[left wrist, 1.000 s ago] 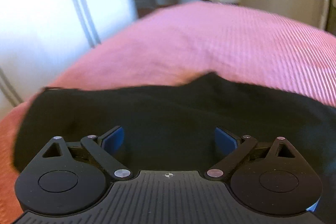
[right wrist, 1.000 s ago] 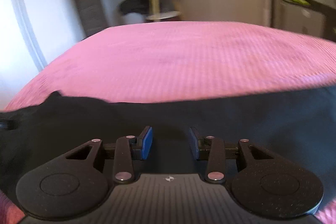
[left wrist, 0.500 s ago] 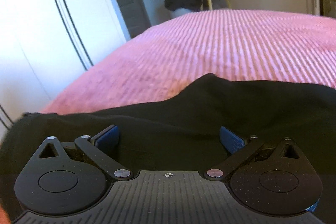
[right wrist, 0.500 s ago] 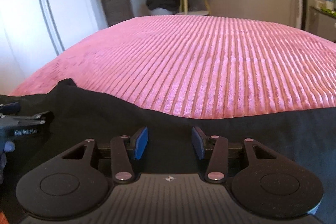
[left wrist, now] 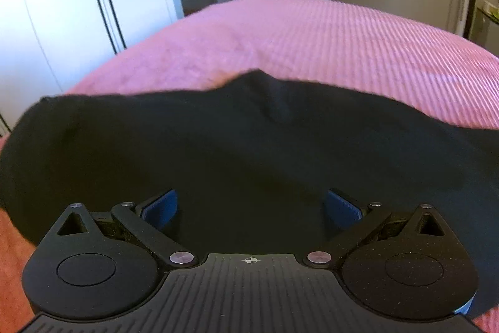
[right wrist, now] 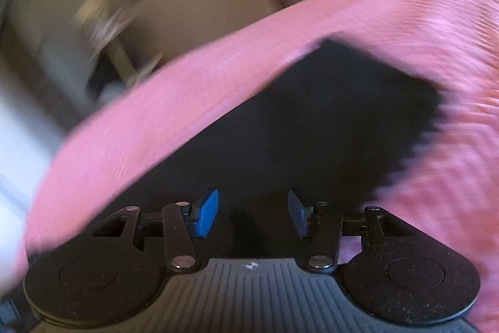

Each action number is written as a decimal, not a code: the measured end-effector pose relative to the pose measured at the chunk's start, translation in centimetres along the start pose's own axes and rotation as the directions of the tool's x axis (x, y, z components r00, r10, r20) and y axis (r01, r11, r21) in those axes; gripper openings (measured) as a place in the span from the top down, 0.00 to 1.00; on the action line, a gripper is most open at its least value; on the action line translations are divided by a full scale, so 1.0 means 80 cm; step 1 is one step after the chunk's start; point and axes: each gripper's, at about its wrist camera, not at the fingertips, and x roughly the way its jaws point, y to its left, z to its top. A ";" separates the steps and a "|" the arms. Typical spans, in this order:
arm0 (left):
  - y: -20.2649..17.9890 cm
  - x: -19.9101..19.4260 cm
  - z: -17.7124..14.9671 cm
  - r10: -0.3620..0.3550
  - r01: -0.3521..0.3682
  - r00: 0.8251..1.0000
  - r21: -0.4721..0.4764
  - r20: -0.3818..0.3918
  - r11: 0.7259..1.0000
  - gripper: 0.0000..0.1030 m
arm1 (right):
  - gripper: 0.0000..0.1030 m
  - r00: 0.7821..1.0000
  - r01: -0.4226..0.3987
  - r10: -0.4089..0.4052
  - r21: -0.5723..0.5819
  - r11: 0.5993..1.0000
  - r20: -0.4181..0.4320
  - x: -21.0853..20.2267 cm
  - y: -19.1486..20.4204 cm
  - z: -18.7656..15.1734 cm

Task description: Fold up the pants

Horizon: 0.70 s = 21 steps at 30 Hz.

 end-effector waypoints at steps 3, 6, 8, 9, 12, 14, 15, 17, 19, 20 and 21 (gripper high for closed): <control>-0.019 -0.004 -0.016 0.046 -0.046 0.999 0.043 0.003 0.998 0.00 | 0.38 0.985 0.162 -0.162 0.005 0.987 0.060 -0.028 -0.028 0.011; -0.025 -0.011 -0.017 0.104 -0.105 0.994 0.068 0.018 0.992 0.00 | 0.37 0.997 0.071 -0.075 0.118 0.990 0.034 -0.033 -0.066 0.008; -0.025 -0.018 -0.014 0.124 -0.125 0.992 0.056 0.017 0.991 0.00 | 0.39 0.998 -0.031 0.020 0.206 0.978 0.054 -0.035 -0.084 0.005; -0.026 -0.020 -0.013 0.115 -0.115 0.993 0.045 0.014 0.992 0.00 | 0.45 0.997 -0.067 0.054 0.241 0.968 0.061 -0.034 -0.091 0.005; -0.034 -0.037 -0.011 0.047 -0.047 0.998 0.014 0.036 0.999 0.00 | 0.53 0.989 -0.146 0.128 0.329 0.933 0.077 -0.023 -0.103 0.009; -0.043 -0.041 -0.012 0.005 -0.006 0.999 0.013 0.039 1.000 0.00 | 0.53 0.989 -0.145 0.128 0.362 0.921 0.071 -0.015 -0.105 0.009; -0.047 -0.036 -0.012 -0.006 0.006 1.000 0.014 0.028 1.000 0.00 | 0.53 0.988 -0.156 0.139 0.374 0.914 0.072 -0.009 -0.107 0.011; -0.053 -0.022 -0.017 -0.015 0.016 1.000 0.003 -0.025 1.000 0.00 | 0.53 0.982 -0.188 0.170 0.405 0.895 0.081 0.004 -0.108 0.016; -0.056 -0.013 -0.023 -0.013 0.012 0.999 -0.011 -0.049 1.000 0.00 | 0.54 0.979 -0.202 0.185 0.428 0.881 0.080 0.011 -0.106 0.020; -0.056 -0.012 -0.023 -0.013 0.013 0.999 -0.015 -0.049 1.000 0.00 | 0.64 0.981 -0.194 0.179 0.424 0.884 0.077 0.013 -0.104 0.020; -0.056 -0.013 -0.021 -0.021 0.020 0.999 -0.021 -0.045 1.000 0.00 | 0.85 0.981 -0.193 0.177 0.406 0.893 0.076 0.014 -0.101 0.021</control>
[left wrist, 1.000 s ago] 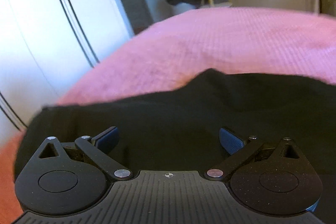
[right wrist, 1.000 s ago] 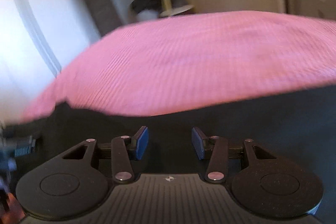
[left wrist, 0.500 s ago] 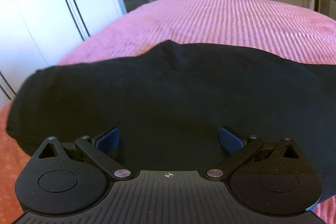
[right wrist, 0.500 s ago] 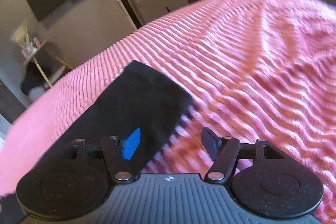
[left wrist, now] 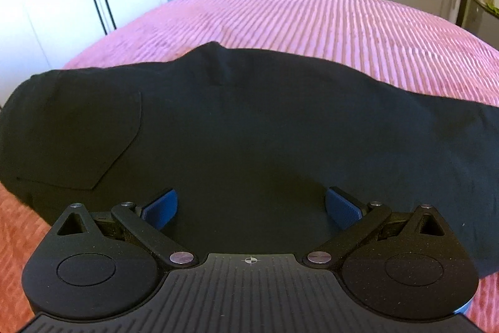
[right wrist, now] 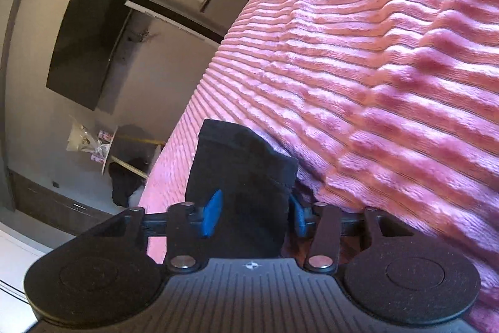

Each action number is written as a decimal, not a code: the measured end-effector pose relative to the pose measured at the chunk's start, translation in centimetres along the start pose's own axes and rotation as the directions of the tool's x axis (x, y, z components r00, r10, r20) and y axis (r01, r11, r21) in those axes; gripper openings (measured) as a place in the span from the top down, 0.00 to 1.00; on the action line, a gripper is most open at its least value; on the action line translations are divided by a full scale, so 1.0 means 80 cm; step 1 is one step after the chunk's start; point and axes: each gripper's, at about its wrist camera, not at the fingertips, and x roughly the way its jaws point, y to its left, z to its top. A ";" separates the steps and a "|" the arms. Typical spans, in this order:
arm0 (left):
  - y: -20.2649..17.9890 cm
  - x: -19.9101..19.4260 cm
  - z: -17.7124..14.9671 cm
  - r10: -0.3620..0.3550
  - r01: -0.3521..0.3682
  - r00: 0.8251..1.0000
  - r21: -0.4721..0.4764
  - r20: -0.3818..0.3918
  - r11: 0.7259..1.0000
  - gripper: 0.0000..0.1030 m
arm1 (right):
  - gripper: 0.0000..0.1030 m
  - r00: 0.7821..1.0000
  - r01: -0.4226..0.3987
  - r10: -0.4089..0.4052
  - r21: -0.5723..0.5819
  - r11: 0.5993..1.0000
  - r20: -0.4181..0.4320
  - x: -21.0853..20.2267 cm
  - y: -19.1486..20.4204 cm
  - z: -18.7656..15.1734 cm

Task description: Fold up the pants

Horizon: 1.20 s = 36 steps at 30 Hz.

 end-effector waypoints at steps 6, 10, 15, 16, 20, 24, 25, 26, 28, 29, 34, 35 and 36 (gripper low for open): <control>0.002 -0.006 -0.005 -0.045 0.045 0.999 -0.004 0.022 0.999 0.00 | 0.83 0.999 -0.033 0.033 -0.015 0.999 0.007 -0.002 0.001 -0.001; 0.000 0.003 -0.003 -0.054 0.054 0.999 -0.008 0.006 0.998 0.00 | 0.80 1.000 -0.012 0.013 0.031 0.999 -0.027 0.011 0.002 0.003; 0.007 -0.002 -0.002 -0.070 0.071 0.997 -0.040 0.020 0.997 0.00 | 0.89 0.999 0.024 -0.021 -0.129 0.991 0.027 -0.007 0.068 -0.001; 0.008 -0.004 -0.003 -0.073 0.074 0.997 -0.047 0.024 0.996 0.00 | 0.89 0.999 0.021 -0.014 -0.178 0.984 0.039 -0.014 0.089 -0.006; 0.011 -0.003 -0.002 -0.092 0.093 0.995 -0.062 0.029 0.994 0.00 | 0.89 0.996 -0.047 0.075 -0.401 0.915 0.055 -0.043 0.200 -0.057; 0.014 -0.006 -0.002 -0.093 0.096 0.995 -0.066 0.042 0.993 0.00 | 0.89 0.986 -0.147 0.162 -0.611 0.778 -0.031 -0.053 0.295 -0.157; 0.017 -0.007 -0.002 -0.101 0.105 0.994 -0.074 0.046 0.992 0.00 | 0.89 0.983 -0.174 0.169 -0.648 0.742 -0.071 -0.049 0.309 -0.187; 0.020 -0.009 -0.003 -0.106 0.109 0.993 -0.081 0.048 0.991 0.00 | 0.88 0.980 -0.197 0.164 -0.680 0.706 -0.113 -0.044 0.320 -0.223; 0.026 -0.011 -0.005 -0.112 0.116 0.993 -0.094 0.049 0.989 0.00 | 0.88 0.971 -0.238 0.131 -0.718 0.655 -0.202 -0.025 0.326 -0.286; 0.030 -0.012 -0.006 -0.114 0.118 0.992 -0.100 0.048 0.988 0.00 | 0.87 0.965 -0.248 0.102 -0.728 0.639 -0.240 -0.014 0.324 -0.315; 0.040 -0.014 -0.009 -0.118 0.122 0.992 -0.127 0.034 0.984 0.00 | 0.57 0.896 -0.260 -0.152 -0.771 0.582 -0.417 0.036 0.305 -0.403; 0.041 -0.015 -0.010 -0.129 0.132 0.991 -0.133 0.035 0.982 0.00 | 0.52 0.890 -0.287 -0.124 -0.749 0.597 -0.440 0.030 0.308 -0.393; 0.041 -0.015 -0.009 -0.137 0.141 0.990 -0.134 0.038 0.981 0.00 | 0.42 0.868 -0.336 -0.079 -0.697 0.633 -0.490 0.022 0.310 -0.378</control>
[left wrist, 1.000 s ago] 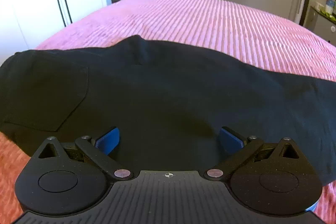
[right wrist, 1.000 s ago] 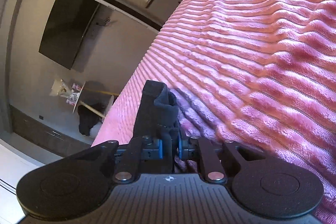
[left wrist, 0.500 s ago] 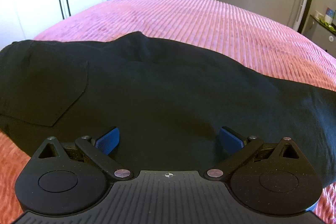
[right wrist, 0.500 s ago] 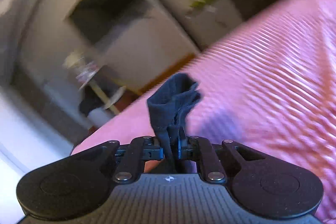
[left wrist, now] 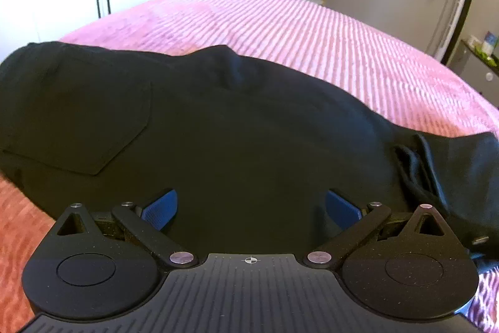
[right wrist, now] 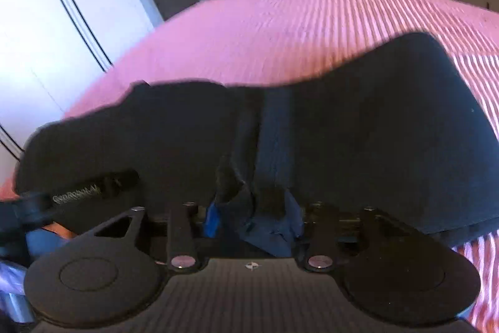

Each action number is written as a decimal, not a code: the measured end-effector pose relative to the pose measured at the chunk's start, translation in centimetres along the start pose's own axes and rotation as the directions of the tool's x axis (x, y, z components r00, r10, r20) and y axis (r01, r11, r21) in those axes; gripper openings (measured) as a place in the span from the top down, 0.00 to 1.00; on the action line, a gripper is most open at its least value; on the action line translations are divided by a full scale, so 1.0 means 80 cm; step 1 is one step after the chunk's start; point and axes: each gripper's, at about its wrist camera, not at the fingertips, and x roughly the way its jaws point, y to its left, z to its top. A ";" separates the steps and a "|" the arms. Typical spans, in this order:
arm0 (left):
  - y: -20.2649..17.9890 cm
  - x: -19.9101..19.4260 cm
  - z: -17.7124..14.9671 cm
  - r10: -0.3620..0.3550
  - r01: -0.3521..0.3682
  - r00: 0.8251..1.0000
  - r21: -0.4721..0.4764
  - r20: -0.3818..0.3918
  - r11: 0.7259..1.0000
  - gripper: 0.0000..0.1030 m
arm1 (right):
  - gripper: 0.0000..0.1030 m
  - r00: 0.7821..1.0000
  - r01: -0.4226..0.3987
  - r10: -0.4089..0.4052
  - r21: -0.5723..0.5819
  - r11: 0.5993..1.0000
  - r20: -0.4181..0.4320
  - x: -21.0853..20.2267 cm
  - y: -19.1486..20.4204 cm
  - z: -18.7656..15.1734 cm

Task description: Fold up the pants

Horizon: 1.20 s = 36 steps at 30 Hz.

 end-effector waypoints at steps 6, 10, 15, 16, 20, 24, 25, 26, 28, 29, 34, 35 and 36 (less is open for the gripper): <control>-0.014 0.002 -0.001 -0.032 0.032 0.999 0.049 -0.005 0.998 0.00 | 0.35 0.985 0.017 -0.039 0.125 0.992 0.169 -0.083 -0.065 0.018; -0.023 -0.007 -0.003 -0.105 0.106 0.994 0.088 -0.012 0.990 0.00 | 0.55 0.970 0.168 -0.220 0.363 0.916 0.107 -0.087 -0.157 0.002; -0.043 -0.012 0.005 -0.221 0.226 0.973 0.077 -0.060 0.971 0.00 | 0.99 0.980 0.040 -0.149 0.603 0.797 0.133 -0.094 -0.222 -0.032; -0.050 -0.010 0.008 -0.243 0.247 0.967 0.059 -0.072 0.967 0.00 | 1.00 0.980 0.035 -0.146 0.604 0.796 0.136 -0.094 -0.222 -0.032; -0.071 0.014 0.014 -0.364 0.355 0.915 -0.079 -0.172 0.931 0.00 | 0.99 0.980 0.018 -0.134 0.607 0.795 0.147 -0.100 -0.223 -0.042; -0.096 0.042 0.025 -0.406 0.390 0.889 -0.112 -0.213 0.914 0.00 | 0.99 0.979 -0.068 -0.077 0.659 0.749 0.189 -0.102 -0.245 -0.067; -0.102 0.047 0.030 -0.412 0.397 0.884 -0.112 -0.221 0.911 0.00 | 0.99 0.978 -0.088 -0.064 0.669 0.738 0.199 -0.103 -0.249 -0.070; -0.106 0.054 0.034 -0.430 0.413 0.873 -0.118 -0.229 0.903 0.02 | 0.99 0.977 -0.107 -0.051 0.677 0.728 0.209 -0.096 -0.252 -0.070; -0.117 0.066 0.039 -0.458 0.439 0.853 -0.129 -0.252 0.889 0.19 | 0.99 0.974 -0.142 -0.026 0.693 0.707 0.226 -0.095 -0.259 -0.075; -0.123 0.072 0.040 -0.451 0.432 0.852 -0.129 -0.267 0.892 0.28 | 0.99 0.973 -0.153 -0.018 0.697 0.701 0.232 -0.092 -0.263 -0.077; -0.133 0.083 0.042 -0.420 0.393 0.859 -0.150 -0.291 0.907 0.87 | 0.99 0.968 -0.182 0.002 0.701 0.690 0.250 -0.095 -0.267 -0.085; -0.130 0.081 0.042 -0.435 0.400 0.853 -0.174 -0.288 0.900 0.89 | 0.96 0.966 -0.193 0.008 0.700 0.688 0.258 -0.095 -0.267 -0.085; -0.124 0.078 0.044 -0.449 0.408 0.849 -0.196 -0.279 0.892 0.90 | 0.94 0.963 -0.204 0.013 0.698 0.686 0.268 -0.096 -0.267 -0.087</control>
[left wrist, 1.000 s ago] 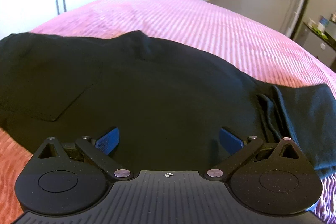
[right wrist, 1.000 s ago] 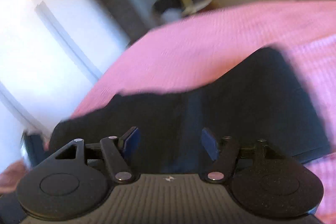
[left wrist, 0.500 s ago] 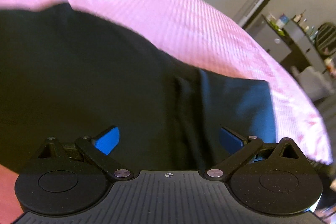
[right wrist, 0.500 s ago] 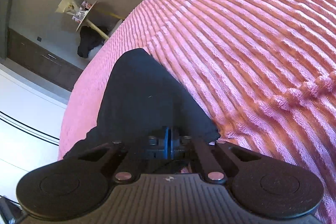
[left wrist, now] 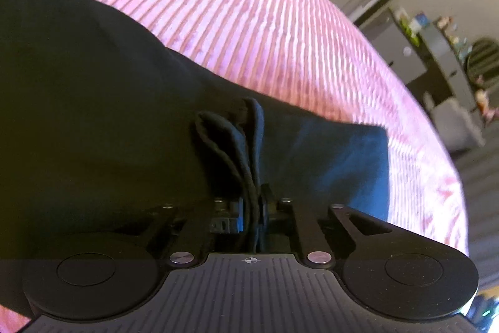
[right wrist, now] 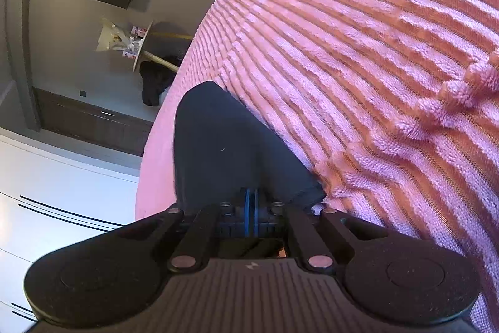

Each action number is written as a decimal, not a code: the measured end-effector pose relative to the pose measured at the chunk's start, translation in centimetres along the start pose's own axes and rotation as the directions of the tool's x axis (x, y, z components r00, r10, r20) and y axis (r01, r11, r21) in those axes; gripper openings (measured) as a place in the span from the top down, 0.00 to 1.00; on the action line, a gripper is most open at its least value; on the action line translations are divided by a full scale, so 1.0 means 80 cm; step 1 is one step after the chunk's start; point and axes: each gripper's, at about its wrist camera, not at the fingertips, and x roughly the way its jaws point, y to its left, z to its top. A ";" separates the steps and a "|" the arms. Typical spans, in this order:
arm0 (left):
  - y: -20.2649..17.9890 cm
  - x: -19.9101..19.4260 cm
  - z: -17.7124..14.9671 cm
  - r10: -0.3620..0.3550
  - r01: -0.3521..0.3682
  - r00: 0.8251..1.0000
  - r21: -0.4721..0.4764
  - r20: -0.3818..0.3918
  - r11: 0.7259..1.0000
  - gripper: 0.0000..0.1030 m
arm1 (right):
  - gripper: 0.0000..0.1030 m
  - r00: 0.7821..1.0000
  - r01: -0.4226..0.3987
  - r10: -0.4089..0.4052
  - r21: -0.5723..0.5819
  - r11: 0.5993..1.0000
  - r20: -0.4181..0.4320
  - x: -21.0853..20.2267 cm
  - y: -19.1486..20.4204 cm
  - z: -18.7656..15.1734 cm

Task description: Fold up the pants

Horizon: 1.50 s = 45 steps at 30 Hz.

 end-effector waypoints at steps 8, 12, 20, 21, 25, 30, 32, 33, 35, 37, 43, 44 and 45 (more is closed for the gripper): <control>0.007 -0.085 0.005 -0.111 0.107 0.987 0.046 0.113 0.993 0.90 | 0.27 0.991 -0.078 0.094 -0.158 0.984 0.093 -0.055 0.032 -0.017; 0.032 -0.138 0.014 -0.048 0.022 0.974 0.119 0.221 0.993 0.90 | 0.21 0.989 -0.086 0.104 -0.164 0.983 0.105 -0.083 0.041 -0.025; 0.129 -0.154 -0.016 0.195 -0.205 0.939 0.007 0.282 0.979 0.46 | 0.23 0.996 -0.074 0.064 -0.142 0.987 -0.068 -0.051 0.090 -0.057; 0.140 -0.153 -0.023 0.196 -0.198 0.943 -0.018 0.268 0.980 0.46 | 0.26 0.994 -0.064 0.051 -0.133 0.989 -0.100 -0.041 0.095 -0.062; 0.170 -0.145 -0.038 0.181 -0.161 0.957 -0.104 0.226 0.981 0.43 | 0.33 0.987 0.047 -0.069 -0.155 0.987 -0.145 -0.013 0.105 -0.078; 0.166 -0.140 -0.046 0.160 -0.145 0.956 -0.077 0.248 0.986 0.35 | 0.49 0.975 0.176 -0.189 -0.109 0.978 -0.121 0.010 0.102 -0.086; 0.163 -0.137 -0.048 0.155 -0.147 0.955 -0.049 0.254 0.988 0.35 | 0.53 0.979 0.171 -0.175 -0.043 0.984 -0.104 0.011 0.095 -0.083; 0.163 -0.137 -0.050 0.152 -0.144 0.955 -0.047 0.256 0.988 0.35 | 0.56 0.980 0.168 -0.170 -0.026 0.985 -0.100 0.011 0.091 -0.083; 0.164 -0.131 -0.046 0.143 -0.132 0.955 -0.057 0.262 0.990 0.35 | 0.61 0.981 0.173 -0.174 -0.019 0.985 -0.090 0.007 0.090 -0.084; 0.168 -0.130 -0.044 0.134 -0.119 0.956 -0.073 0.262 0.990 0.35 | 0.64 0.983 0.160 -0.160 -0.003 0.987 -0.089 -0.001 0.091 -0.087; 0.178 -0.123 -0.038 0.109 -0.082 0.957 -0.110 0.268 0.991 0.34 | 0.67 0.986 0.115 -0.114 -0.002 0.993 -0.121 0.010 0.103 -0.095; 0.179 -0.123 -0.038 0.107 -0.080 0.957 -0.110 0.269 0.991 0.34 | 0.67 0.988 0.114 -0.113 0.004 0.994 -0.107 0.019 0.101 -0.090; 0.179 -0.123 -0.038 0.106 -0.078 0.957 -0.110 0.271 0.991 0.34 | 0.67 0.990 0.109 -0.107 0.017 0.994 -0.093 0.022 0.098 -0.089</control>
